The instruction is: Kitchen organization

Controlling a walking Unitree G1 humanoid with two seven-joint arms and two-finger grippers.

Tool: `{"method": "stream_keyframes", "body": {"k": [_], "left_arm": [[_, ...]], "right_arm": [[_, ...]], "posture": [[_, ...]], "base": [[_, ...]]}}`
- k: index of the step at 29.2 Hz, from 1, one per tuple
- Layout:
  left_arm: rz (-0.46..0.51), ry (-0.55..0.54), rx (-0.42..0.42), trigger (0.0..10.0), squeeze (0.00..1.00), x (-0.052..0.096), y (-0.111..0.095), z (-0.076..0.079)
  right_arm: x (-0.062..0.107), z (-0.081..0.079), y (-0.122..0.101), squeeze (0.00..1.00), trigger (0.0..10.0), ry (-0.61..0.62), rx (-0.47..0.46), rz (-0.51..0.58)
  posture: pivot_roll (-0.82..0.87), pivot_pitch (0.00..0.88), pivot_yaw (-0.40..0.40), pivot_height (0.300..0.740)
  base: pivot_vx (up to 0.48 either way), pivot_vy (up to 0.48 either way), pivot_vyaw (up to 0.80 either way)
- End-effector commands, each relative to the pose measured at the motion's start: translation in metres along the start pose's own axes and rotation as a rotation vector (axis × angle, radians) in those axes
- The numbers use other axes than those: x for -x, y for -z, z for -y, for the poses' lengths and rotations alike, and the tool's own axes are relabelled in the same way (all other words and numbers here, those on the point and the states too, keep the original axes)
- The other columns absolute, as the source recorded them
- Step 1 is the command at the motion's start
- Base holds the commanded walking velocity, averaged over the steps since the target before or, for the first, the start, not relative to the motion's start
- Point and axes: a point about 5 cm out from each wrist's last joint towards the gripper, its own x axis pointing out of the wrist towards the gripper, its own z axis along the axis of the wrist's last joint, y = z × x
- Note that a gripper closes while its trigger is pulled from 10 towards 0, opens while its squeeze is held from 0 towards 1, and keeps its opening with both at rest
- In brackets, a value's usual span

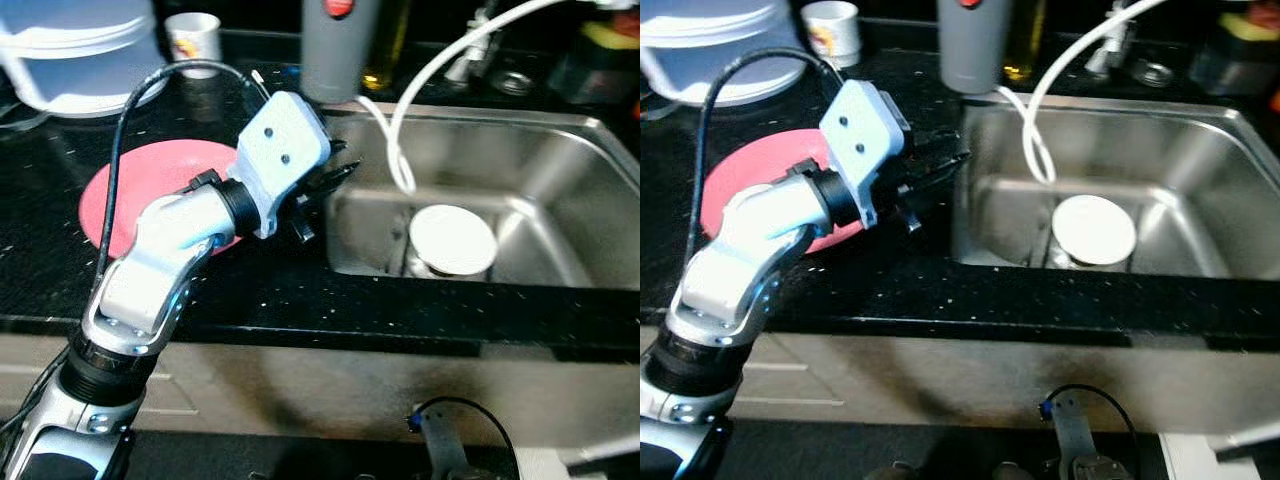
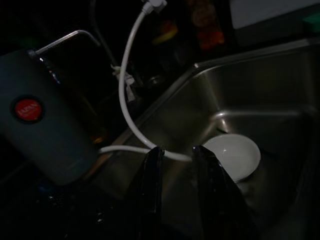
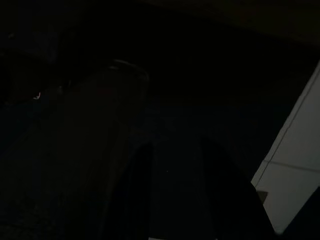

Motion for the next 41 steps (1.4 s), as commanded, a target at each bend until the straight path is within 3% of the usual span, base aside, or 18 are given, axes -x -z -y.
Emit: {"method": "stream_keyframes", "body": {"k": [1, 5, 13, 20, 32, 41], "left_arm": [[-0.029, 0.052, 0.001, 10.0, 0.00, 0.006, 0.003, 0.005], [-0.086, 0.101, -0.020, 10.0, 0.00, 0.021, 0.004, 0.009], [-0.085, 0.102, -0.018, 10.0, 0.00, 0.027, 0.000, 0.009], [-0.085, 0.078, 0.009, 10.0, 0.00, 0.026, 0.002, 0.009], [-0.104, 0.063, 0.057, 10.0, 0.00, 0.024, 0.012, 0.014], [-0.079, -0.001, 0.080, 10.0, 0.00, 0.022, 0.012, 0.007]], "right_arm": [[0.000, 0.000, 0.013, 0.00, 10.0, -0.006, -0.007, -0.041], [0.000, -0.001, 0.013, 0.00, 10.0, -0.020, -0.007, -0.043], [0.000, -0.001, 0.015, 0.00, 10.0, -0.024, -0.014, -0.051], [0.000, 0.000, 0.016, 0.00, 10.0, -0.007, -0.027, -0.060], [0.000, 0.001, 0.015, 0.00, 10.0, -0.002, -0.030, -0.063], [0.000, 0.000, 0.014, 0.00, 10.0, -0.003, -0.033, -0.052]], "posture": [[0.07, 0.183, -0.046, 0.740], [0.08, 0.179, -0.044, 0.740], [0.09, 0.170, -0.046, 0.740], [0.08, 0.168, -0.045, 0.740], [0.08, 0.178, -0.046, 0.740], [0.07, 0.178, -0.046, 0.740]], "base": [[0.000, 0.000, 0.79], [0.000, 0.000, 0.79], [0.000, 0.000, 0.79], [0.000, 0.000, 0.00], [-0.341, 0.000, 0.00], [-0.067, 0.000, 0.00]]}}
